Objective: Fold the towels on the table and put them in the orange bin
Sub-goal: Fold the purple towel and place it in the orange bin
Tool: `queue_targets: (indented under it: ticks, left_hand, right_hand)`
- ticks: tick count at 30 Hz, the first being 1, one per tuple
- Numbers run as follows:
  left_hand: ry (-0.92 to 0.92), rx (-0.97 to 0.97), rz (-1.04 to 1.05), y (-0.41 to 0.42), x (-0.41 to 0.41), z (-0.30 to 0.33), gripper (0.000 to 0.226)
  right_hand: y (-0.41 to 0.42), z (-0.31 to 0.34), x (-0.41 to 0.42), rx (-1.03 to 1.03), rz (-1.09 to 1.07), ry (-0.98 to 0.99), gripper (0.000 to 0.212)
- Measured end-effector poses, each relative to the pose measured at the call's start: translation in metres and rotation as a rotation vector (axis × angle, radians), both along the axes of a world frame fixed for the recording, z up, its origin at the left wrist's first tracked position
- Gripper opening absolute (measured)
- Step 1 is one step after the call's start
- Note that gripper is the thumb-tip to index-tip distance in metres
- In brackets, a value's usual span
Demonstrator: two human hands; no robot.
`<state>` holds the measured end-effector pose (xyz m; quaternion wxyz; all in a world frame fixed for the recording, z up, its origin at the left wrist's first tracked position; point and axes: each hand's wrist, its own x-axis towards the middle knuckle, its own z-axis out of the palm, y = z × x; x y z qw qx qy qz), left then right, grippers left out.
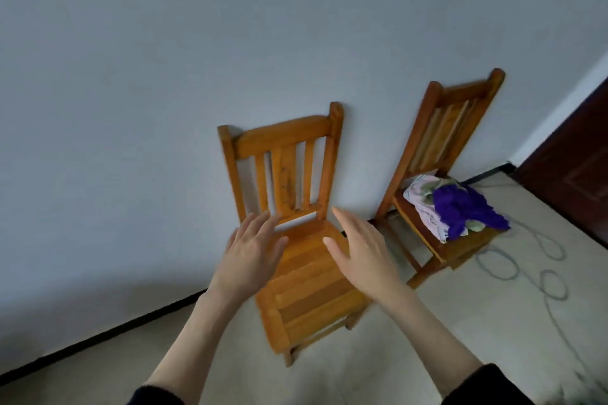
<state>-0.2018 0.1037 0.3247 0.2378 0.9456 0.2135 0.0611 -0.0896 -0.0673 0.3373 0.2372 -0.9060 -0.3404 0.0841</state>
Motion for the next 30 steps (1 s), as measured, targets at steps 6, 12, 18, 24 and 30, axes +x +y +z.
queue_targets:
  ticks: [6, 12, 18, 24, 30]
  left_hand:
    - [0.018, 0.004, -0.307, -0.054, 0.131, -0.005, 0.053]
    - [0.09, -0.06, -0.378, -0.136, 0.251, -0.029, 0.054]
    - [0.18, -0.065, -0.474, -0.227, 0.37, -0.049, 0.052]
    - [0.286, -0.153, -0.447, -0.27, 0.446, -0.086, 0.049]
    - [0.435, -0.236, -0.35, -0.276, 0.53, -0.139, 0.043]
  right_hand:
    - [-0.083, -0.008, 0.094, 0.015, -0.263, 0.043, 0.058]
    - [-0.172, -0.028, 0.192, -0.003, -0.361, 0.033, 0.057]
    - [-0.264, -0.045, 0.299, -0.053, -0.415, 0.055, 0.055]
    - [-0.303, -0.072, 0.383, -0.113, -0.405, 0.122, 0.054]
    - [-0.308, -0.111, 0.464, -0.143, -0.354, 0.211, 0.054]
